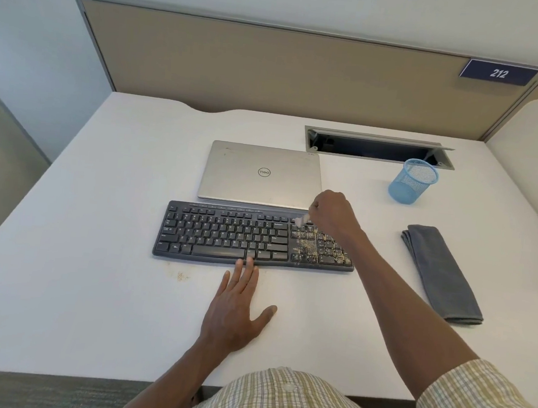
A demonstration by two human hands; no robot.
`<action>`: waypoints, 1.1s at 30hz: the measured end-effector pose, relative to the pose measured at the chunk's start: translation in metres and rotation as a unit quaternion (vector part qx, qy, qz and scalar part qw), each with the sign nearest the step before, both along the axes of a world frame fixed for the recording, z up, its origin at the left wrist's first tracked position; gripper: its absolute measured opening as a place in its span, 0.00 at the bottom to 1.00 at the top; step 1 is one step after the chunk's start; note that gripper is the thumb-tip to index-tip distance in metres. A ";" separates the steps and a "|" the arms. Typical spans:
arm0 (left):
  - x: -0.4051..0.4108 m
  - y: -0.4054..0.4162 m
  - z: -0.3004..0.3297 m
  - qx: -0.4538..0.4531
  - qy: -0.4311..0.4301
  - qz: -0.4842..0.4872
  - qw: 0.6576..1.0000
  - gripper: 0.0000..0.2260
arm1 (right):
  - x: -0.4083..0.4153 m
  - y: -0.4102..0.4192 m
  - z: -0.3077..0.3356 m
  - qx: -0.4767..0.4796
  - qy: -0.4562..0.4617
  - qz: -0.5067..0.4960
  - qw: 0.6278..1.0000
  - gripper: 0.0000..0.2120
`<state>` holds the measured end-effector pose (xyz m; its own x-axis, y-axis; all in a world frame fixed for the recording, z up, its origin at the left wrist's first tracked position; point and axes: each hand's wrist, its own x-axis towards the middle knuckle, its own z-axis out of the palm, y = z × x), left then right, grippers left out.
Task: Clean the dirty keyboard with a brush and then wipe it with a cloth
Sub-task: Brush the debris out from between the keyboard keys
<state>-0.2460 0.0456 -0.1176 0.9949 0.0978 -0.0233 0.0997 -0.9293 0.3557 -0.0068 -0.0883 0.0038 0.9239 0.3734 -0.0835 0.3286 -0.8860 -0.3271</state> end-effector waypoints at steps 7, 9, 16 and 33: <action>0.001 0.000 -0.002 0.008 0.002 0.002 1.000 0.41 | 0.003 0.003 0.006 0.003 -0.021 -0.021 1.000 0.09; 0.001 0.000 -0.001 0.009 0.004 0.000 1.000 0.41 | 0.002 0.003 0.002 0.000 0.017 -0.015 1.000 0.09; 0.001 0.000 -0.002 0.006 0.007 0.000 1.000 0.41 | 0.003 0.005 0.000 -0.005 0.011 -0.026 1.000 0.08; 0.001 0.000 0.000 0.003 0.003 -0.001 1.000 0.41 | 0.002 0.008 0.003 -0.017 0.002 -0.009 1.000 0.08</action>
